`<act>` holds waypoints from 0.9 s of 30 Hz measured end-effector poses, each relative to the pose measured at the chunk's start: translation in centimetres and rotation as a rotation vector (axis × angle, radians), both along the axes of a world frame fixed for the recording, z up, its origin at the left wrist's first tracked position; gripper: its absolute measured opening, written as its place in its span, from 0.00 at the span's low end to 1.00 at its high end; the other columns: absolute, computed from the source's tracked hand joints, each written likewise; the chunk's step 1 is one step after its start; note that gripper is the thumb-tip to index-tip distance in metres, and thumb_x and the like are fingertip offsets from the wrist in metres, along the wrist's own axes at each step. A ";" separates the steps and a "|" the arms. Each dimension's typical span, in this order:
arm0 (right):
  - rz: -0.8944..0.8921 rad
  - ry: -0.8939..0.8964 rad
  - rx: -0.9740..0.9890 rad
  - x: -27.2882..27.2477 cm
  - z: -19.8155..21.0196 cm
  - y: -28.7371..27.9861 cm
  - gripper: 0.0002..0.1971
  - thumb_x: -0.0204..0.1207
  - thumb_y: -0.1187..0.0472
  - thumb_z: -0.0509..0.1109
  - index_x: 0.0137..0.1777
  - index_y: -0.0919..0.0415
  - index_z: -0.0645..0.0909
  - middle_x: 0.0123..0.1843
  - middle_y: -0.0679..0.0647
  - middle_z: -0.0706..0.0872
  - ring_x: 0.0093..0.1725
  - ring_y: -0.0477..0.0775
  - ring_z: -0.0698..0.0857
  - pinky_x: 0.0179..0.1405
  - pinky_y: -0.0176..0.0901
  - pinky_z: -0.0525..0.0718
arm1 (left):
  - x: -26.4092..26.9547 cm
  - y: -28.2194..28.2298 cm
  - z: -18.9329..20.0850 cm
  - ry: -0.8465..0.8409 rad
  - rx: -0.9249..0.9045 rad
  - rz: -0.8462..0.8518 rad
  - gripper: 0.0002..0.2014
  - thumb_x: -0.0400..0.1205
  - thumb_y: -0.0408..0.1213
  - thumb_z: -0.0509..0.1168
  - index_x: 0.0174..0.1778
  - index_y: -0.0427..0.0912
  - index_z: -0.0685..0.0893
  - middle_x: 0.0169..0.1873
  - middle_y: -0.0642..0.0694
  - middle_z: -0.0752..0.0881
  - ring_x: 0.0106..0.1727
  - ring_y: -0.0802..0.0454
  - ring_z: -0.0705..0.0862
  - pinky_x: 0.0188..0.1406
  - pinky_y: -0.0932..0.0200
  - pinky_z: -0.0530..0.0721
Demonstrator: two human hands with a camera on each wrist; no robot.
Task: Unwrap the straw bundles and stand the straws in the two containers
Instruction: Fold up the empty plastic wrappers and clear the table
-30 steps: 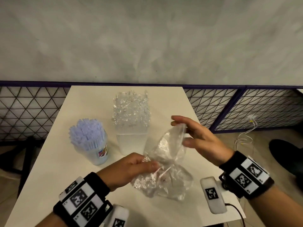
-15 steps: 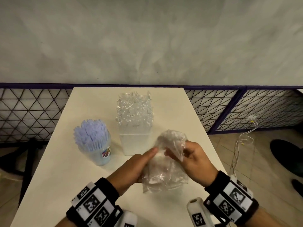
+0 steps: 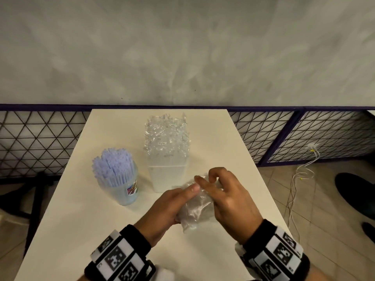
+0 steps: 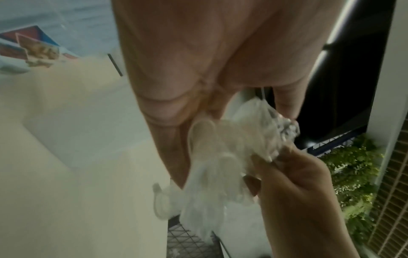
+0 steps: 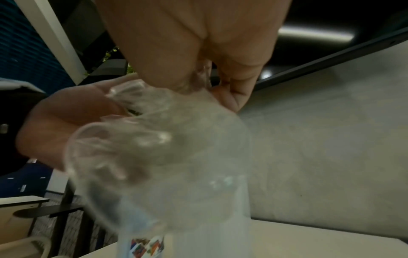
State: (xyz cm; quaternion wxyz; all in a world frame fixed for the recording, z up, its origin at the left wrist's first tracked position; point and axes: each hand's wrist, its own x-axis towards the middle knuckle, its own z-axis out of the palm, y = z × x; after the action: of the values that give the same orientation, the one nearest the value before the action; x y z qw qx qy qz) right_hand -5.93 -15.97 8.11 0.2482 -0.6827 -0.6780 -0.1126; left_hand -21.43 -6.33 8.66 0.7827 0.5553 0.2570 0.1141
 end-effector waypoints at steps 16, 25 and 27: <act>-0.111 0.816 -0.127 0.4 0.0 -2.5 0.25 0.65 0.38 0.77 0.61 0.31 0.72 0.76 0.39 0.62 0.76 0.40 0.64 0.73 0.28 0.64 | 0.7 -0.4 -1.2 -0.079 0.304 0.090 0.31 0.78 0.28 0.67 0.71 0.63 0.71 0.48 0.39 0.90 0.47 0.45 0.88 0.54 0.41 0.87; -0.038 1.414 -0.165 2.5 -1.3 -2.4 0.37 0.57 0.74 0.86 0.67 0.54 0.81 0.57 0.58 0.90 0.58 0.58 0.89 0.47 0.44 0.89 | 1.4 -0.1 -1.8 -0.109 0.263 0.155 0.20 0.71 0.33 0.73 0.60 0.50 0.84 0.49 0.47 0.92 0.52 0.54 0.89 0.47 0.65 0.85; 0.019 1.377 -0.169 3.2 -1.2 -2.1 0.37 0.56 0.73 0.87 0.66 0.52 0.82 0.57 0.60 0.90 0.57 0.59 0.89 0.51 0.48 0.89 | 1.5 0.0 -2.0 -0.124 0.195 0.166 0.18 0.70 0.32 0.73 0.55 0.47 0.87 0.47 0.46 0.92 0.50 0.53 0.89 0.46 0.64 0.86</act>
State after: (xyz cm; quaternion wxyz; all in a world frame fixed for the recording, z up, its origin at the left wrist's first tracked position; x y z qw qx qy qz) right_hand -2.70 -18.03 6.91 0.5687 -0.6098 -0.3786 0.4018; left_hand -19.91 -6.37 6.69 0.7272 0.5975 0.2409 0.2370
